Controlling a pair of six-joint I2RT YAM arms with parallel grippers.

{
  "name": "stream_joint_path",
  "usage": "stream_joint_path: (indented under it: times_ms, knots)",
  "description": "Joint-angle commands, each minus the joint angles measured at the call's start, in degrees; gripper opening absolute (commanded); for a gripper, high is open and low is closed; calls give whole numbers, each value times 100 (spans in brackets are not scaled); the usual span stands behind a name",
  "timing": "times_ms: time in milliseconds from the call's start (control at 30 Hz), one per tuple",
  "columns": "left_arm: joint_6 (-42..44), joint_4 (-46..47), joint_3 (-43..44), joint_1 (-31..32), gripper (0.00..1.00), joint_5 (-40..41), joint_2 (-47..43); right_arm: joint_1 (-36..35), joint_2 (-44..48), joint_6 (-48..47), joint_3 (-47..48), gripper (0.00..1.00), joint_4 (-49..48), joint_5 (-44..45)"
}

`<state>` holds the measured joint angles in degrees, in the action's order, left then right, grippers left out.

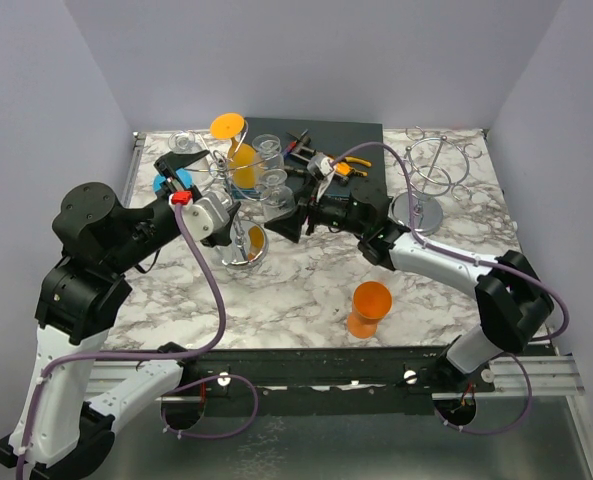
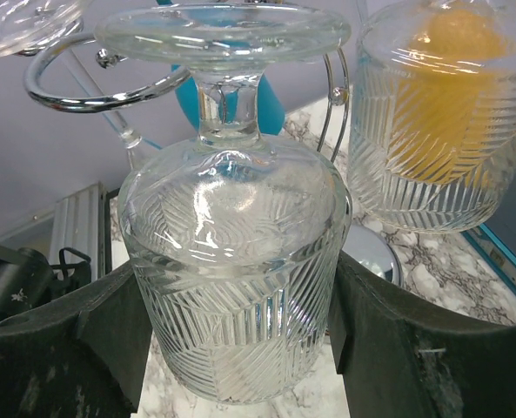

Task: Place the wine glass upside down on the wine glass rack
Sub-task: Turn the wine glass upside down at the wine rack.

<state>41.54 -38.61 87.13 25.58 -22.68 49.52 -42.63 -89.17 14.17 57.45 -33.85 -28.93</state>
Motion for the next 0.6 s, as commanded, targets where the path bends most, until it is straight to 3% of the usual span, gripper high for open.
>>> stream_joint_path:
  times_ms: [0, 567]
  knots:
    - [-83, 47, -158, 8, 97, 209, -83, 26, -184, 112, 397, 39, -624, -210]
    - [-7, 3, -221, 8, 98, 449, -90, -165, -774, 57, 851, 36, -674, -296]
